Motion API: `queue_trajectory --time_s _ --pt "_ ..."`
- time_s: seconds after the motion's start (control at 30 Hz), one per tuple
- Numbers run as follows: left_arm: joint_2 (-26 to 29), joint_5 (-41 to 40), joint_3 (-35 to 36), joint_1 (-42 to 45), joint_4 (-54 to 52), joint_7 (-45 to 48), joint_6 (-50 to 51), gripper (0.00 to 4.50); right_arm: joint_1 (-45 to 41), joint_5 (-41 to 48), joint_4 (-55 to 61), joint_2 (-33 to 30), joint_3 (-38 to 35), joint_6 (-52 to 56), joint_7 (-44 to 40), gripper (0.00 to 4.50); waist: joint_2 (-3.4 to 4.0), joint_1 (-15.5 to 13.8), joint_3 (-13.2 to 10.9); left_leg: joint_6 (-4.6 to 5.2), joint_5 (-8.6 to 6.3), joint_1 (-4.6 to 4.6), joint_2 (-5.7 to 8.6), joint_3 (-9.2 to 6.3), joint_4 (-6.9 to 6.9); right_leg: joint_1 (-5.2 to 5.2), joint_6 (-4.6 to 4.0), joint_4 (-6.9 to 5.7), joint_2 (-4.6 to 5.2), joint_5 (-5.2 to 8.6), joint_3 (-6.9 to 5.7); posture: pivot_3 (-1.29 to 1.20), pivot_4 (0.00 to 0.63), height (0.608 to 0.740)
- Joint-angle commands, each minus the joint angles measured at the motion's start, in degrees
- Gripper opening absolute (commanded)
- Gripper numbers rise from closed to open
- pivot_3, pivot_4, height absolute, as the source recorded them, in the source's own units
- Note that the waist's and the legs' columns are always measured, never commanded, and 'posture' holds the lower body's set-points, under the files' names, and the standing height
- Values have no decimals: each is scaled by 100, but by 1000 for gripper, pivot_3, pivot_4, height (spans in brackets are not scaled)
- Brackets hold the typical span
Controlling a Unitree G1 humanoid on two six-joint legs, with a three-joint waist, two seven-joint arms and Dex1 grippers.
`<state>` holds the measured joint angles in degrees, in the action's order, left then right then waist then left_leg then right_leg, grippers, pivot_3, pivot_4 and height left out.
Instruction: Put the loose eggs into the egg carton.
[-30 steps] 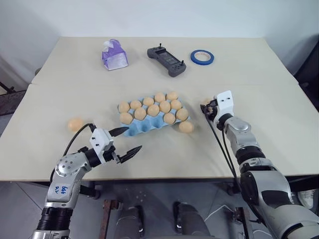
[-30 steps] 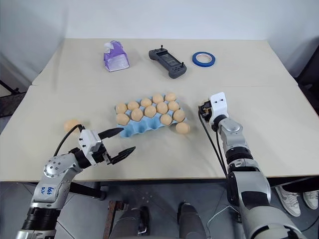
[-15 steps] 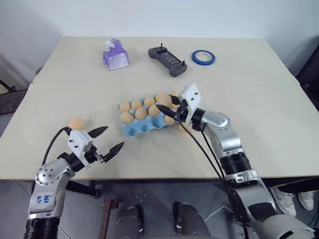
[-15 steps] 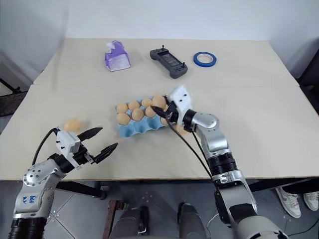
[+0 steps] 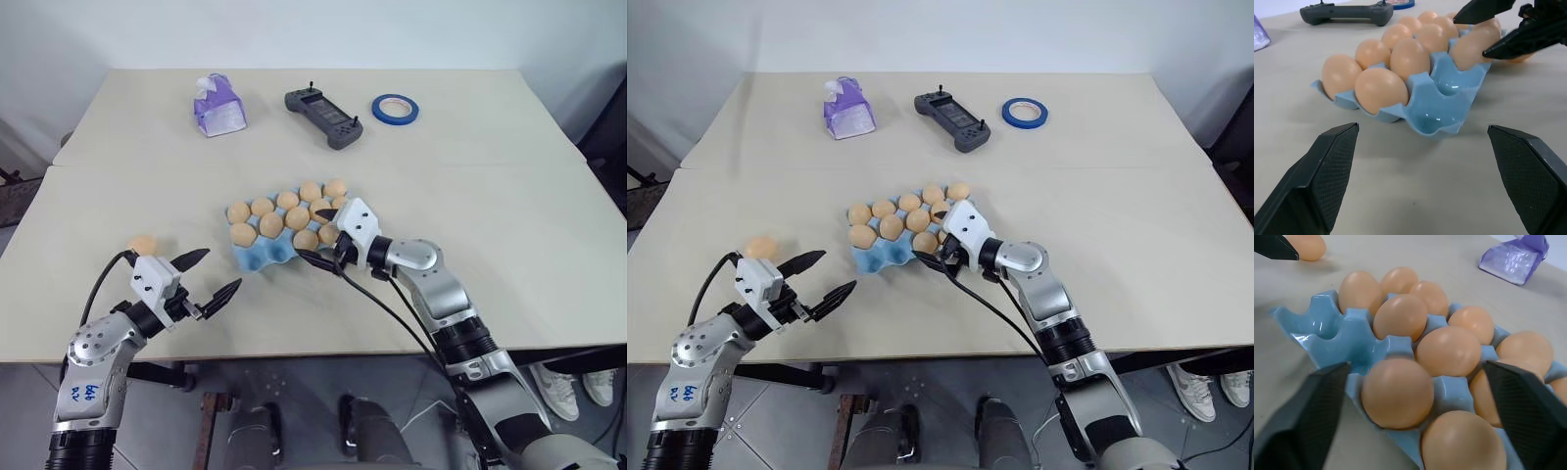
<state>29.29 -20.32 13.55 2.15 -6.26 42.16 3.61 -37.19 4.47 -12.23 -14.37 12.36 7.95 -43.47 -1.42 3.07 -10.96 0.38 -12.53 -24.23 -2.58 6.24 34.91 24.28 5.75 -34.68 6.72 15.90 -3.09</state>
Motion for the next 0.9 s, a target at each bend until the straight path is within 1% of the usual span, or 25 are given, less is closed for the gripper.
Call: queue_trajectory --time_s 0.03,0.07,0.1,0.27,0.4,0.5,0.6,0.63,0.77,0.9 --pt "38 -104 -21 76 -133 47 8 4500 215 391 660 -214 -463 88 -35 4469 0 -6 0 -1 -3 0 -7 2 10 0 -2 -6 -4 1 0 0 150 740" --pt "41 -111 -39 97 -137 54 26 4500 340 463 795 -323 -578 85 -62 4469 0 -10 0 -23 -17 0 -8 3 15 0 -3 -10 -6 0 0 0 150 740" --pt "43 -115 -51 110 -140 60 39 4500 427 513 889 -402 -648 83 -78 4469 -1 -27 0 -24 -17 1 -8 4 19 0 -4 -12 -6 0 1 0 150 740" --pt "105 -77 -212 253 24 303 48 4500 1841 1021 1537 -1261 -1540 -335 -496 4469 -3 -174 2 -23 -17 3 -8 5 24 -4 -11 -8 -8 -1 -1 0 150 740" --pt "206 22 -295 380 230 436 3 4500 2813 1125 1484 -1788 -2057 -640 -689 4469 -2 -162 2 -20 -20 3 -7 15 24 -4 -12 -1 -13 -1 4 0 150 740" --pt "245 -9 -303 471 334 529 -15 4500 3196 1325 1348 -1966 -2289 -608 -826 4469 -2 -125 2 -20 -19 10 -17 27 28 -4 -19 -5 -23 -5 11 0 150 740" --pt "285 -256 -351 492 309 832 188 4500 3239 1509 1317 -1923 -2356 -540 -846 4469 -2 -105 2 -25 -16 23 -27 39 29 -4 -30 -10 -39 -12 22 0 150 740" --pt "289 -267 -374 520 319 906 168 4500 3135 1450 1286 -1893 -2201 -617 -910 4469 -2 -112 2 -27 -14 23 -28 42 29 -4 -33 -11 -43 -14 22 0 150 740" --pt "263 -211 -425 624 382 1076 -49 4500 2561 1204 1033 -1721 -1601 -671 -1033 4469 -2 -115 2 -26 -10 23 -32 43 37 -4 -45 -10 -44 -19 23 0 150 740" --pt "221 -118 -410 692 409 1007 -234 4500 1843 935 424 -1537 -1309 -405 -760 4469 -2 -141 2 -24 -7 17 -32 38 41 -3 -49 -6 -35 -23 24 0 150 740"
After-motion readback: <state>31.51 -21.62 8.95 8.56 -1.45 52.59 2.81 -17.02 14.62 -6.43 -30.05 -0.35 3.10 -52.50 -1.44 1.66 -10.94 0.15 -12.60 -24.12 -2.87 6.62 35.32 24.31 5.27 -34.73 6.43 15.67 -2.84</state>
